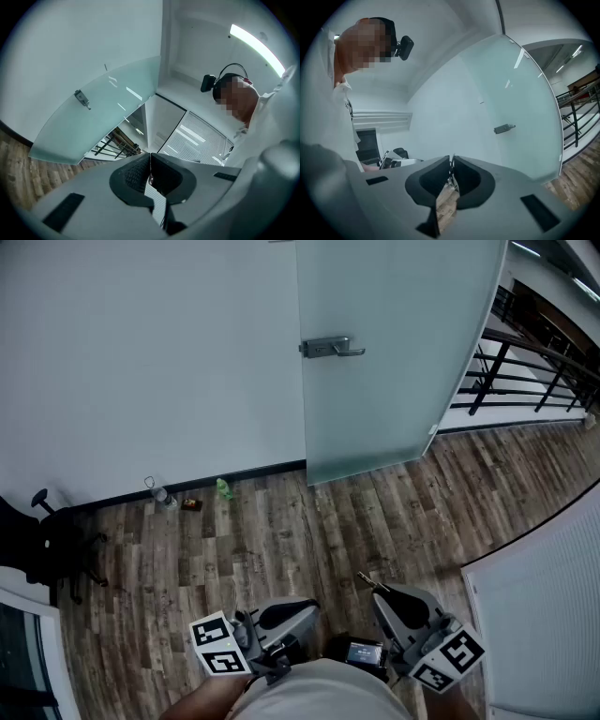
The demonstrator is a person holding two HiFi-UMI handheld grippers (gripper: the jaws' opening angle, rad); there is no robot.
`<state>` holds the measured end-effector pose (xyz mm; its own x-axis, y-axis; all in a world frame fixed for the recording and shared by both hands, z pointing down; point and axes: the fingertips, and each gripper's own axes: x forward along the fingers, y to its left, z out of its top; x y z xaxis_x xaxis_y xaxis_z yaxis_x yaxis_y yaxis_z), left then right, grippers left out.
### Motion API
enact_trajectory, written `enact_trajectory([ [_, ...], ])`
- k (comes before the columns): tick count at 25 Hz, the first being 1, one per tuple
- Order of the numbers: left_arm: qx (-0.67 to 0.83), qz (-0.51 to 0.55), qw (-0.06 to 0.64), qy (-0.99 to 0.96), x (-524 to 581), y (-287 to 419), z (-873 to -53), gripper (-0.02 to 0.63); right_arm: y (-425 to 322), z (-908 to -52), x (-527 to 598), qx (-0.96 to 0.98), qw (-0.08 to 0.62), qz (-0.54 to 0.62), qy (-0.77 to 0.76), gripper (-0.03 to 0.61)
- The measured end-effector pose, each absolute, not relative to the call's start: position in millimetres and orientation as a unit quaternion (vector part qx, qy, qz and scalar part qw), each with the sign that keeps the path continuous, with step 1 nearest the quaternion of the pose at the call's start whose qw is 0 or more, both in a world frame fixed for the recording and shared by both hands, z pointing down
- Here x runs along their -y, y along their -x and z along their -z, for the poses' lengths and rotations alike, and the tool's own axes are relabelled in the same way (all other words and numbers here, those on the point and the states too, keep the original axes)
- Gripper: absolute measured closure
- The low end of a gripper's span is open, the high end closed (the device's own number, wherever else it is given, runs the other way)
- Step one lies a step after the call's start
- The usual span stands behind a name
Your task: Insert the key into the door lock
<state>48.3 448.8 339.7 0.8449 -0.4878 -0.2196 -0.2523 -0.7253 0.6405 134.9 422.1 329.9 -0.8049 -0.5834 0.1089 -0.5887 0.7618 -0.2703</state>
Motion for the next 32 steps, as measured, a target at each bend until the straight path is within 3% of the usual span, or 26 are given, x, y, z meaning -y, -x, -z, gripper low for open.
enact_trajectory([
  [5,0.205,0.186,0.313,-0.908,-450,-48,-343,0.597,-135,-331,-422,0.938,0.005,-0.151,-0.313,0.541],
  [12,0.205,0.185,0.312,-0.909,-448,-42,-343,0.597,-134,-320,-417,0.932,-0.056,-0.182,-0.309,0.541],
  [32,0.199,0.187,0.312,-0.910,-445,-18,-336,0.597,-116,-318,-407,0.921,-0.036,-0.185,-0.341,0.543],
])
